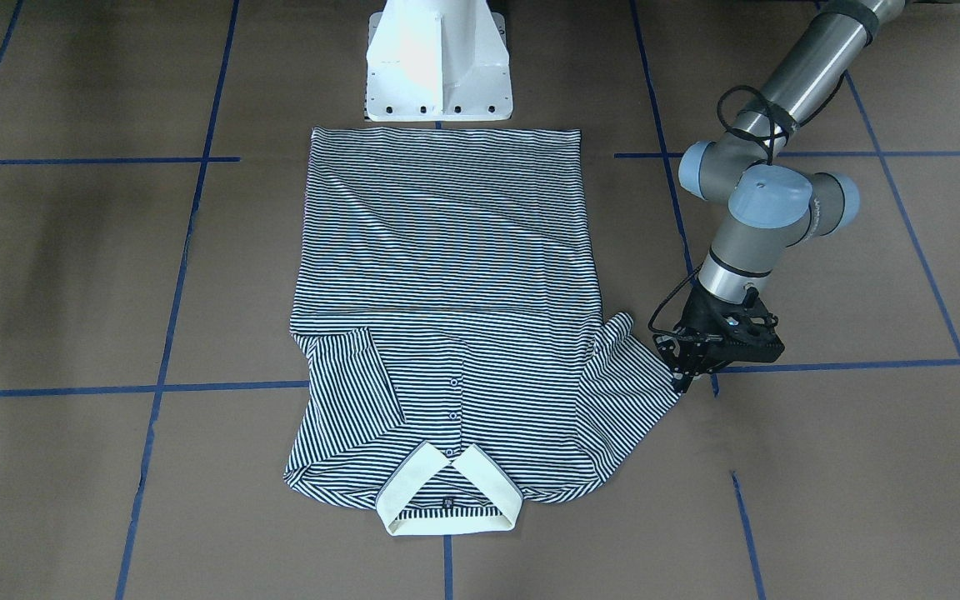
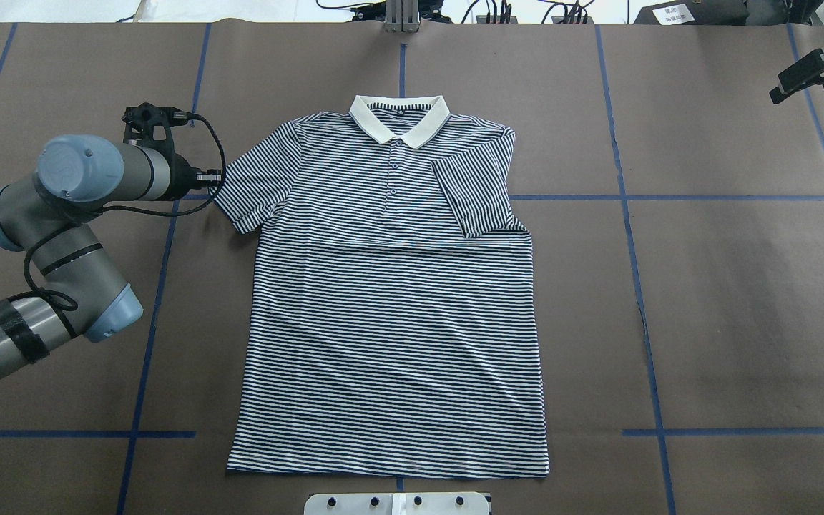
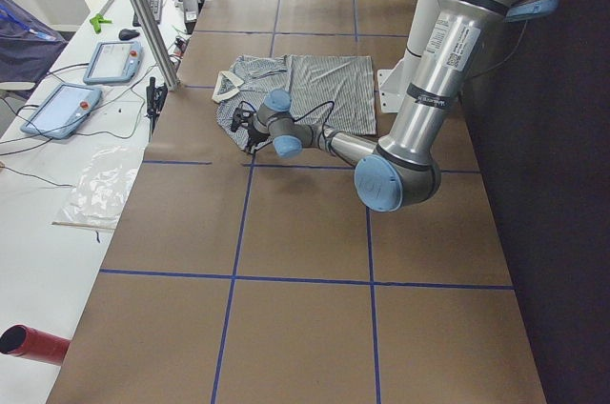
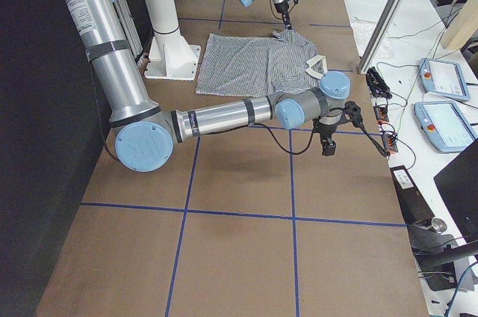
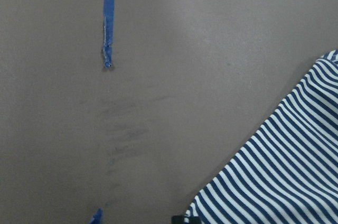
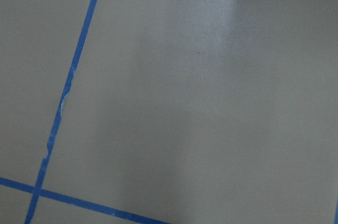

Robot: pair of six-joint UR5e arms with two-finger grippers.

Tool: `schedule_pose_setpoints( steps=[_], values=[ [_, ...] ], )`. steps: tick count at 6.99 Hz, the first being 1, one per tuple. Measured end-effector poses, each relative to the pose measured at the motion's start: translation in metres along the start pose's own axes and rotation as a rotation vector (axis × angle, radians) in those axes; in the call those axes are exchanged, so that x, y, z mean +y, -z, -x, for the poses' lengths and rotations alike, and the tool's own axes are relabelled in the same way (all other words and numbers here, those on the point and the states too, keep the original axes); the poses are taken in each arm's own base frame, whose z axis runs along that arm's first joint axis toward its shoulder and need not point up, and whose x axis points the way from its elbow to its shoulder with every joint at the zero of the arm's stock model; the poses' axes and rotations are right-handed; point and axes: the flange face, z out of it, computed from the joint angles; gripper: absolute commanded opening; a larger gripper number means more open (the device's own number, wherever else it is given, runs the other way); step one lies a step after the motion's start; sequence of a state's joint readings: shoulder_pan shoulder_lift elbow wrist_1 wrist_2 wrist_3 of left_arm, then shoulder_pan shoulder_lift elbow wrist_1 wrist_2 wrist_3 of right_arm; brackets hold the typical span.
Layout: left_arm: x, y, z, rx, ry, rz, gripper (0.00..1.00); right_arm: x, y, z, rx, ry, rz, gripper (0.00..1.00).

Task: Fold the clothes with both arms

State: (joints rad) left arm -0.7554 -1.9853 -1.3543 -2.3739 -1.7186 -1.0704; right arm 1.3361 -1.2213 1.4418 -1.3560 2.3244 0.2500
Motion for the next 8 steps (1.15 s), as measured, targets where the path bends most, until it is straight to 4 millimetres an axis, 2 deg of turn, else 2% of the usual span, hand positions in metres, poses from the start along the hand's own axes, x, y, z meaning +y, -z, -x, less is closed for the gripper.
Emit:
schedule_pose_setpoints(
  steps=[1,2,3,4,5,7,8],
  values=[
    [-0.003,0.007,-0.009,0.014,-0.004,-0.007,0.00,0.000,0.000,0.000,0.000,0.000,-0.001,1.00],
    [-0.011,0.017,-0.028,0.014,-0.002,-0.004,0.00,0.000,0.001,0.001,0.000,-0.001,-0.002,1.00],
    [-0.023,0.027,-0.062,-0.007,0.007,0.014,0.00,-0.001,0.002,0.002,0.000,-0.002,-0.004,1.00],
    [-0.030,0.034,-0.105,-0.030,0.025,0.043,0.00,-0.001,0.003,0.003,-0.001,-0.004,-0.006,1.00],
    [-0.032,0.035,-0.146,-0.050,0.046,0.071,0.00,-0.002,0.003,0.003,-0.001,-0.006,-0.007,1.00],
    [-0.038,0.018,-0.212,-0.089,0.078,0.114,0.00,-0.002,0.004,0.004,-0.002,-0.007,-0.008,1.00],
    [-0.042,0.008,-0.233,-0.104,0.088,0.126,0.28,-0.002,0.004,0.004,-0.002,-0.007,-0.008,1.00]
  ],
)
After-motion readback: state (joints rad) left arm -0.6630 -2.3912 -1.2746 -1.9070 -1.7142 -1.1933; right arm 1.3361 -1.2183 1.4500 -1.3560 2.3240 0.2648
